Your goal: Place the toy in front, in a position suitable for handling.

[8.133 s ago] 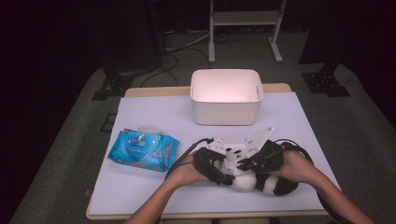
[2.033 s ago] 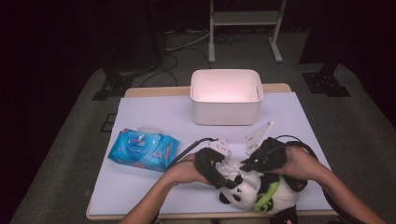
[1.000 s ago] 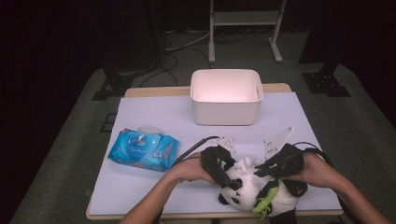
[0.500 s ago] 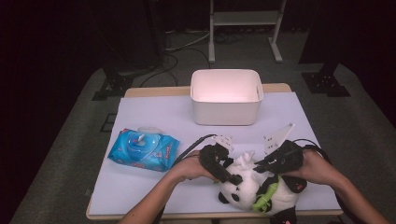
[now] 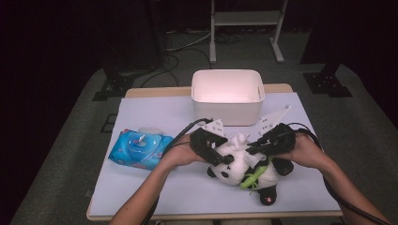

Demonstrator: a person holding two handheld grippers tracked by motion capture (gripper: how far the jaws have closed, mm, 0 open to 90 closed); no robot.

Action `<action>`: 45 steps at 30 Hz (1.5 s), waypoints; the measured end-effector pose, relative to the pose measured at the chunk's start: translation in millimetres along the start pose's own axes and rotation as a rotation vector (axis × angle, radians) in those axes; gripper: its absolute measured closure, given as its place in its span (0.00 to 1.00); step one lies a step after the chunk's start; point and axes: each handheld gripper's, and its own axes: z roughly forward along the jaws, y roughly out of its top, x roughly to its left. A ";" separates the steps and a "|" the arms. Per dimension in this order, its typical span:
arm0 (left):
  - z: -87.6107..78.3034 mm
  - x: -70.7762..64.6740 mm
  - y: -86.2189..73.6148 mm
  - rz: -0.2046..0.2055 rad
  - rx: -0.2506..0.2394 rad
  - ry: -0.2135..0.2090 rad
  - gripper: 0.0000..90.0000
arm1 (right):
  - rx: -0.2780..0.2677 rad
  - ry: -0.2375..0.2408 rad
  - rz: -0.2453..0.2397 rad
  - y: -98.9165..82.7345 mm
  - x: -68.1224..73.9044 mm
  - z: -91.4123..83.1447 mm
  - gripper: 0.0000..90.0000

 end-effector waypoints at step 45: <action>16.0 -19.9 -22.6 -0.118 0.028 -0.074 0.03 | 0.018 0.063 0.005 -19.5 30.0 3.7 0.93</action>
